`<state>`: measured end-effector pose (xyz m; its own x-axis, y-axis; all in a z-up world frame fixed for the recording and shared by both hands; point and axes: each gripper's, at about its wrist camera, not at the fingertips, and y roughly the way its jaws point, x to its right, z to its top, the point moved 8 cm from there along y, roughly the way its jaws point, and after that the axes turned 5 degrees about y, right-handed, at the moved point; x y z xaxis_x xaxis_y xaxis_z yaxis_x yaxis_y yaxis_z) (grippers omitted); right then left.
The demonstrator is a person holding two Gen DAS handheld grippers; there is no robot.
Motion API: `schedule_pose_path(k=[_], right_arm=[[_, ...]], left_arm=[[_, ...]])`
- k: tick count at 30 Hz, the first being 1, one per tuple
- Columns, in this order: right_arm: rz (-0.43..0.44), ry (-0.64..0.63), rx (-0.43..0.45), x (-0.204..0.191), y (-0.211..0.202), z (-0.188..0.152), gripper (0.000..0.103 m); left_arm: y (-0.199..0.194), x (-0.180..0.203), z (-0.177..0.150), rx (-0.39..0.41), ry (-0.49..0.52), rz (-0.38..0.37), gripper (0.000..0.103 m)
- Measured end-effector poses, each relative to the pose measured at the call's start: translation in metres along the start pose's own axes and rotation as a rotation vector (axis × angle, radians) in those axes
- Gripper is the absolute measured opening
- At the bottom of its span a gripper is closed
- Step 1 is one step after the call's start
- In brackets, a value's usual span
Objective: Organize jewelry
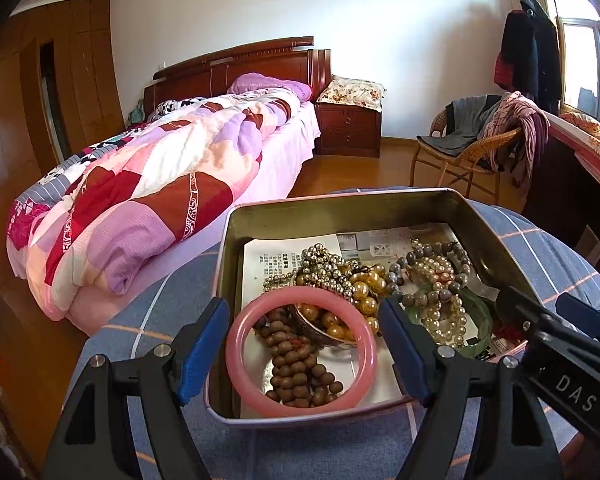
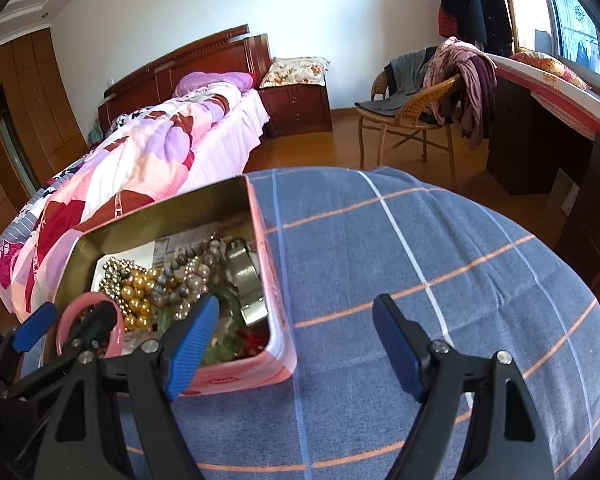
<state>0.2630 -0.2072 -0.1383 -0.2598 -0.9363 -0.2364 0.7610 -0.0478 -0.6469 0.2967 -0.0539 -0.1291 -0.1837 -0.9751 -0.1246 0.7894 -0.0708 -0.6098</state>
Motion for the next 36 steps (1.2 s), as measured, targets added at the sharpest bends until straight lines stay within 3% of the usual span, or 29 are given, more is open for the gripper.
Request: schedule_pose_path(k=[3,8,12,14,23,36], right_arm=[[-0.005,-0.003,0.029,0.001,-0.01,0.0,0.082],[0.026,0.011,0.053,0.0,-0.029,-0.005,0.082],[0.035,0.004,0.052,-0.001,-0.044,-0.014,0.083],[0.037,0.004,0.057,0.0,-0.053,-0.02,0.089],[0.026,-0.02,0.103,0.002,-0.105,-0.041,0.1],[0.062,-0.049,0.173,-0.004,-0.172,-0.061,0.103]], left_arm=[[-0.009,0.001,-0.004,0.013,-0.003,-0.004,0.077],[-0.034,0.001,-0.011,0.065,0.048,0.052,0.077],[-0.049,-0.001,-0.024,0.053,0.046,0.056,0.077],[-0.056,-0.003,-0.029,0.046,0.034,0.054,0.077],[-0.104,-0.003,-0.054,0.039,0.029,0.052,0.077],[-0.177,-0.007,-0.071,0.081,-0.01,0.054,0.077]])
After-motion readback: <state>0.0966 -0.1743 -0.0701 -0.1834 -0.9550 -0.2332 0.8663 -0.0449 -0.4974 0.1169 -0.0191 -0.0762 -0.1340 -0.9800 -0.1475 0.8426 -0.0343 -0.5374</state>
